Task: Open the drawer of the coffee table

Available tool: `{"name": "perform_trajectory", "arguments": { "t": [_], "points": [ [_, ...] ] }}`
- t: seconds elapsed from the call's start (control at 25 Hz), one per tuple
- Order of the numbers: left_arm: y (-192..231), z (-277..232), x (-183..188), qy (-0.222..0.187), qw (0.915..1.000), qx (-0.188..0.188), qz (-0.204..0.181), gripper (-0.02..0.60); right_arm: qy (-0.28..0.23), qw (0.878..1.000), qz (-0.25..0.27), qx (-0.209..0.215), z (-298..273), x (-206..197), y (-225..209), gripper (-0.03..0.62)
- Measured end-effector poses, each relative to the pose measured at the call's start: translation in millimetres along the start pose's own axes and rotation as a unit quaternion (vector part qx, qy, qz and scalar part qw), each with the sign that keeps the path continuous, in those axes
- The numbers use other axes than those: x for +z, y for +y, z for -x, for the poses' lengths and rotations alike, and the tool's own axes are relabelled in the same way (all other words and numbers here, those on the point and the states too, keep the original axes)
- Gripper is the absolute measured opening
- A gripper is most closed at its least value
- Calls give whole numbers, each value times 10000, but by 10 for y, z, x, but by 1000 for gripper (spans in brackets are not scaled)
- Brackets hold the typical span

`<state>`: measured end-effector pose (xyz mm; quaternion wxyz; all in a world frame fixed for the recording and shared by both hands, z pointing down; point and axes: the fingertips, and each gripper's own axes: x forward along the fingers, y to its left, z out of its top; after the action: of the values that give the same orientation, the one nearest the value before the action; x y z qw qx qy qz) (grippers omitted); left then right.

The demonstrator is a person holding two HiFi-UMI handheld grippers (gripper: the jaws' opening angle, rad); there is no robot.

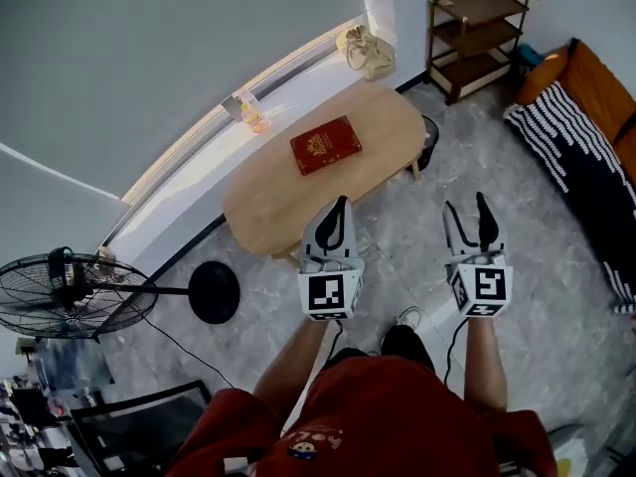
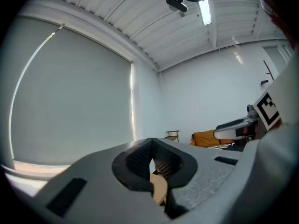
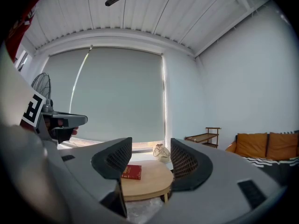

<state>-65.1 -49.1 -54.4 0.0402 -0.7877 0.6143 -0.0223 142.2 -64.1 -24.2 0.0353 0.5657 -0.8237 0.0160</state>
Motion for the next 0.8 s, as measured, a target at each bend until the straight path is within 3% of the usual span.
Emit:
{"name": "perform_trajectory", "arguments": {
  "t": [0.28, 0.52, 0.8],
  "points": [
    [272, -337, -264, -10, 9997, -224, 46, 7, 261, 9996, 77, -19, -392, -208, 162, 247],
    [703, -542, -525, -202, 9974, -687, 23, 7, 435, 9985, 227, -245, -757, -386, 545, 247],
    [965, -580, -744, -124, 9956, -924, 82, 7, 644, 9964, 153, -527, -930, -592, 775, 247]
  ]
}}
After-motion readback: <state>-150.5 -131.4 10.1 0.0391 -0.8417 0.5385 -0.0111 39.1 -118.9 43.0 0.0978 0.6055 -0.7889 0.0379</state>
